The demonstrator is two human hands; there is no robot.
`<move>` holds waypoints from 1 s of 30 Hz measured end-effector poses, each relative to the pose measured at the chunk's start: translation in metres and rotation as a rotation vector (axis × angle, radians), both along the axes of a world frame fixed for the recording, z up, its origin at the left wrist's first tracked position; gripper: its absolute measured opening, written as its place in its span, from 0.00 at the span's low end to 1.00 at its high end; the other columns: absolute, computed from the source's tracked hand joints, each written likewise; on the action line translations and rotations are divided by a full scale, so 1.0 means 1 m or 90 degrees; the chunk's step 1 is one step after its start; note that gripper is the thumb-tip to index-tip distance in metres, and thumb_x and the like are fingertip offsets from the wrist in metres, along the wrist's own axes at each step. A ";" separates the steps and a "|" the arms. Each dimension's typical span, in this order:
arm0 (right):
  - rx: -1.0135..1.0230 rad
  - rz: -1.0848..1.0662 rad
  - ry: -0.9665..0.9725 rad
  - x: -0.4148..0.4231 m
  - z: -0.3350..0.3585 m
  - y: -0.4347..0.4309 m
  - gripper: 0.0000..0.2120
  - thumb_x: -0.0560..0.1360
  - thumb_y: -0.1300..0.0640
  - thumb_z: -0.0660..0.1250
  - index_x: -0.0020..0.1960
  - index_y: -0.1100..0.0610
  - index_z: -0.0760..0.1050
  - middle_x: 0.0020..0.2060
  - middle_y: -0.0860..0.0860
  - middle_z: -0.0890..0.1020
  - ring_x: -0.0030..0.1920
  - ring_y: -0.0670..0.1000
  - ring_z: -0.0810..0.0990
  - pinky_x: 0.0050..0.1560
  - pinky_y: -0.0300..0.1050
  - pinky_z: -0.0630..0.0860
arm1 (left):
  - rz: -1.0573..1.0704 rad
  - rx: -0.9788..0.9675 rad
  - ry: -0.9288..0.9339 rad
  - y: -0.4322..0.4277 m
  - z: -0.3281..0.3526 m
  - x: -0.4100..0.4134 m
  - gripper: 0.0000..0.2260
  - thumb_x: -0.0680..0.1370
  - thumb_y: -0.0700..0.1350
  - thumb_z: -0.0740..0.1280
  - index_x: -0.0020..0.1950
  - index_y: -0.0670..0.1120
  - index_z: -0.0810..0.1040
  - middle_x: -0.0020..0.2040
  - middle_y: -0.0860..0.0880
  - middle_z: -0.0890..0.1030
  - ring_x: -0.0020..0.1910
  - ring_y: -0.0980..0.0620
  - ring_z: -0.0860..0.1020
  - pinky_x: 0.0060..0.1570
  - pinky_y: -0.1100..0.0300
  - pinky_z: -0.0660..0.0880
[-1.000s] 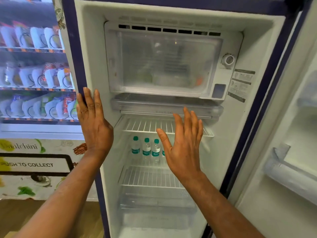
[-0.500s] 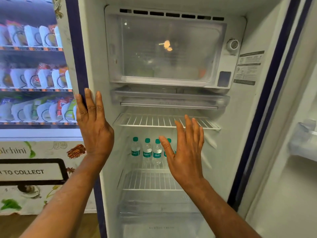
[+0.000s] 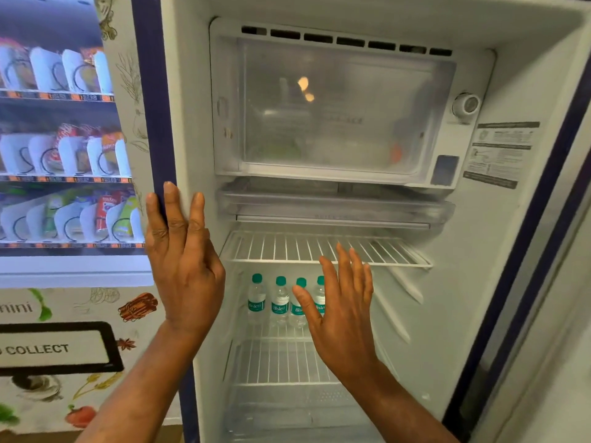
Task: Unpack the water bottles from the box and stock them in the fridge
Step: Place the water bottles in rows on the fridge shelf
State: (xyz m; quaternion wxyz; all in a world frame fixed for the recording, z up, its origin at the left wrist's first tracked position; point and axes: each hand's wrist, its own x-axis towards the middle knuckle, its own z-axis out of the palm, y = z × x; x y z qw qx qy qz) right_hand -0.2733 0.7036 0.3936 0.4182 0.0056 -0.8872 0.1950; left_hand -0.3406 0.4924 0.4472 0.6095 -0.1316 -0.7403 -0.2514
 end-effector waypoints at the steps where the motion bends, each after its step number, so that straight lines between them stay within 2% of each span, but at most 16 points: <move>1: 0.001 -0.003 -0.005 -0.003 0.000 0.000 0.32 0.80 0.34 0.53 0.77 0.51 0.62 0.80 0.50 0.53 0.80 0.52 0.46 0.78 0.58 0.46 | 0.002 -0.001 0.005 0.000 0.003 -0.001 0.25 0.83 0.31 0.62 0.81 0.41 0.66 0.83 0.40 0.56 0.83 0.36 0.51 0.80 0.38 0.57; 6: 0.011 -0.031 -0.015 -0.014 0.000 -0.001 0.32 0.80 0.32 0.50 0.76 0.50 0.63 0.79 0.50 0.55 0.80 0.52 0.47 0.77 0.56 0.44 | 0.016 -0.009 0.004 0.000 0.002 -0.004 0.23 0.84 0.32 0.62 0.79 0.42 0.69 0.83 0.42 0.53 0.84 0.40 0.48 0.73 0.34 0.66; 9: 0.020 -0.047 -0.027 -0.021 0.000 0.001 0.32 0.79 0.31 0.49 0.76 0.50 0.63 0.79 0.50 0.55 0.80 0.53 0.48 0.77 0.56 0.44 | 0.029 -0.010 -0.001 0.000 0.002 -0.004 0.23 0.84 0.32 0.62 0.79 0.42 0.70 0.83 0.43 0.52 0.84 0.41 0.48 0.68 0.38 0.69; 14: 0.026 -0.056 -0.036 -0.029 0.000 0.004 0.31 0.80 0.32 0.50 0.75 0.50 0.63 0.79 0.51 0.56 0.79 0.54 0.50 0.77 0.60 0.48 | 0.022 -0.005 -0.016 0.001 0.004 -0.002 0.23 0.82 0.30 0.63 0.77 0.43 0.73 0.83 0.43 0.51 0.84 0.42 0.48 0.59 0.40 0.69; 25: 0.026 -0.047 -0.059 -0.045 0.007 -0.004 0.31 0.80 0.32 0.50 0.75 0.50 0.63 0.79 0.50 0.55 0.80 0.52 0.45 0.77 0.60 0.48 | 0.012 -0.009 -0.024 0.001 0.007 0.000 0.24 0.81 0.28 0.63 0.76 0.42 0.74 0.85 0.47 0.49 0.84 0.42 0.49 0.54 0.41 0.68; 30: 0.031 -0.036 -0.057 -0.046 0.005 0.001 0.31 0.80 0.32 0.50 0.75 0.50 0.64 0.79 0.50 0.56 0.80 0.53 0.47 0.77 0.60 0.49 | 0.020 -0.009 -0.020 0.001 0.005 -0.002 0.25 0.81 0.28 0.64 0.76 0.43 0.74 0.84 0.46 0.49 0.84 0.42 0.49 0.55 0.41 0.67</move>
